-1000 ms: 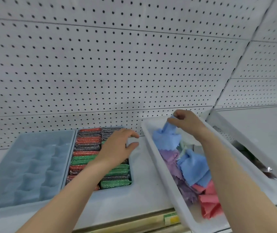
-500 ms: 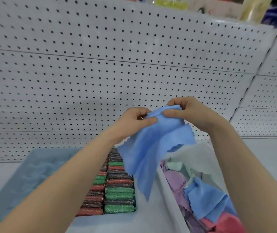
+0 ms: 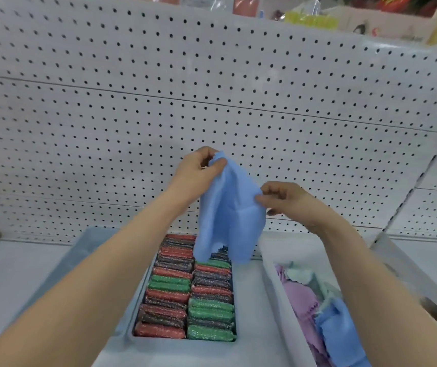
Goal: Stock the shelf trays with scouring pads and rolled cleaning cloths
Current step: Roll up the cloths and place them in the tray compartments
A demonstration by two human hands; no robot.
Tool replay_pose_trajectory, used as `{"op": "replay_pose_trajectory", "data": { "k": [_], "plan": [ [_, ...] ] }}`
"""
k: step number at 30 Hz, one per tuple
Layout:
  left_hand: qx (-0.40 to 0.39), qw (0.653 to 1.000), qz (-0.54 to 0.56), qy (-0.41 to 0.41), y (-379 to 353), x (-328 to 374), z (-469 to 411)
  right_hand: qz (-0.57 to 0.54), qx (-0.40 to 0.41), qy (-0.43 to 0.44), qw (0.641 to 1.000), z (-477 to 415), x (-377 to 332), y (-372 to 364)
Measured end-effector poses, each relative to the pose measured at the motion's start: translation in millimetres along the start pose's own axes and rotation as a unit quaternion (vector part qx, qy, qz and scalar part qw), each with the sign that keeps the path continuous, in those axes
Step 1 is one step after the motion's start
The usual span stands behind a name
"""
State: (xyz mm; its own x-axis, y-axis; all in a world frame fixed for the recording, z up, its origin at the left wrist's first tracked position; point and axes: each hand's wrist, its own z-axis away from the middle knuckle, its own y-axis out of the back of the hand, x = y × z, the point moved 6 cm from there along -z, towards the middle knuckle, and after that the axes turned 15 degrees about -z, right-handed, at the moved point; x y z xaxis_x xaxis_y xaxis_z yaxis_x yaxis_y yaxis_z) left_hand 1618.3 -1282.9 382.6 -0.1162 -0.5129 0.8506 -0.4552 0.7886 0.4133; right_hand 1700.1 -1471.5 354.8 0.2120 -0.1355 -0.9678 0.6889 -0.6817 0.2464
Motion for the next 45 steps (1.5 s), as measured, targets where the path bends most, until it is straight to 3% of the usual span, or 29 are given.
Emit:
{"op": "replay_pose_trajectory", "data": {
  "k": [5,10,17,28,32,39,45],
  "plan": [
    [0.003,0.999,-0.048,0.008,5.2,3.1,5.1,-0.031,-0.005,0.044,0.999,-5.0,-11.4,-34.2],
    [-0.051,0.996,-0.061,0.041,9.3,-9.3,16.9,-0.067,0.002,0.072,0.995,-5.9,-24.3,-36.4],
    [0.088,0.994,0.052,0.036,48.5,-18.0,26.6,0.022,-0.074,-0.014,0.997,11.9,-5.0,-31.5],
    [0.207,0.977,0.038,0.044,76.3,-42.4,42.1,-0.085,0.060,0.053,0.993,31.7,-29.5,1.7],
    [0.215,0.973,0.018,0.076,66.2,-51.8,41.3,-0.046,0.162,0.050,0.985,21.3,-27.6,-2.9],
    [0.175,0.984,0.015,0.035,27.0,-24.2,51.8,-0.186,0.156,0.064,0.968,9.5,-37.8,-45.2],
    [0.155,0.988,0.004,0.005,11.9,-7.2,56.1,-0.207,0.144,0.095,0.963,2.1,-47.0,-65.2]
  ]
}}
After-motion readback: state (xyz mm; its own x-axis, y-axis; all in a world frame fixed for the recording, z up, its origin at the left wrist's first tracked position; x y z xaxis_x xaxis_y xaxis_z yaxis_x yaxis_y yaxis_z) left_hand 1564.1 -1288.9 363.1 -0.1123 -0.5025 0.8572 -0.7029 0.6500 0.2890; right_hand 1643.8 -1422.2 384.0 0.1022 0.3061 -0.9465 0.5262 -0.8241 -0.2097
